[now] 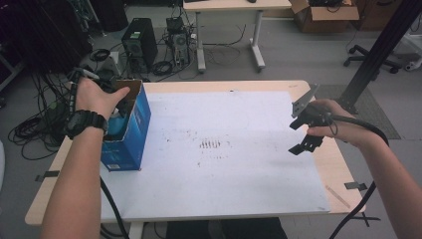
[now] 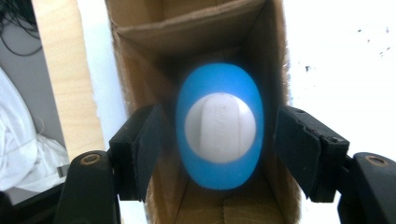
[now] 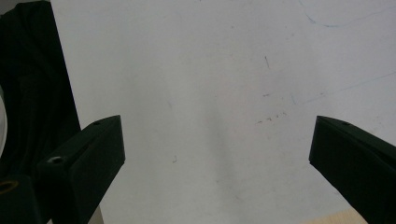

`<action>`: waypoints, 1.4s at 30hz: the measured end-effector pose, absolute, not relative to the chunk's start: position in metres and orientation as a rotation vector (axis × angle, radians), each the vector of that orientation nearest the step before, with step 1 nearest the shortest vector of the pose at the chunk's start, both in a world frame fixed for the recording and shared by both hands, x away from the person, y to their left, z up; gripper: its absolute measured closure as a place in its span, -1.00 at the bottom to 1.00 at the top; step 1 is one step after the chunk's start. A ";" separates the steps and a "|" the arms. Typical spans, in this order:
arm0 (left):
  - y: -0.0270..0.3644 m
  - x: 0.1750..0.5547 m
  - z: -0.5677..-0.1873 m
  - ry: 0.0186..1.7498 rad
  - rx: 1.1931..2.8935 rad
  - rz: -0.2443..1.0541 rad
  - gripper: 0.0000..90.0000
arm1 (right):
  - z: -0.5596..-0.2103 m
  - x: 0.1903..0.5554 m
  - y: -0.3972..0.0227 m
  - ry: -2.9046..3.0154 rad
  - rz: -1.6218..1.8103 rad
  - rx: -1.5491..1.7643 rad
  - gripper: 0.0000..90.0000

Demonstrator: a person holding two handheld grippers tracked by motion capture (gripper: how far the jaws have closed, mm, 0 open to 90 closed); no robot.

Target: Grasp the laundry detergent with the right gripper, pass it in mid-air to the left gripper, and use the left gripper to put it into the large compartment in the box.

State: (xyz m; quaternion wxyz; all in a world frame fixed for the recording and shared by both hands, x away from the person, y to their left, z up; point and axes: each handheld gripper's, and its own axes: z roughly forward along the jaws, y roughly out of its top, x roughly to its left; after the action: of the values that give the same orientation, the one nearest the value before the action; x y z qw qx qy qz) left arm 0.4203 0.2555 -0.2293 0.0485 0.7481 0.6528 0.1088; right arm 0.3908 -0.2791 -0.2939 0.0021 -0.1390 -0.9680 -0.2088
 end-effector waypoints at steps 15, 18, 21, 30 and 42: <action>0.209 0.417 -0.200 1.770 2.409 0.393 -0.52 | -0.289 0.389 -0.277 -3.048 -0.657 -0.432 -0.92; 0.189 0.415 -0.200 1.677 2.456 0.386 -0.57 | -0.288 0.389 -0.275 -3.047 -0.653 -0.430 -0.92; 0.179 0.415 -0.200 1.644 2.476 0.391 -0.59 | -0.289 0.389 -0.273 -3.048 -0.648 -0.427 -0.92; 0.143 0.413 -0.209 1.507 2.514 0.347 -0.75 | -0.290 0.387 -0.263 -3.049 -0.627 -0.394 -0.92; 0.103 0.413 -0.242 1.342 2.573 0.236 -0.89 | -0.292 0.388 -0.260 -3.045 -0.616 -0.396 -0.92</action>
State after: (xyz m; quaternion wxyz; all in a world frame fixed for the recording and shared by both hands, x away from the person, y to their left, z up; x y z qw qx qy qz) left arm 0.4133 0.1025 -0.2421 0.1147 0.8778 0.4580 0.0804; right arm 0.3884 -0.2602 -0.2921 0.0048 -0.1266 -0.9723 -0.1966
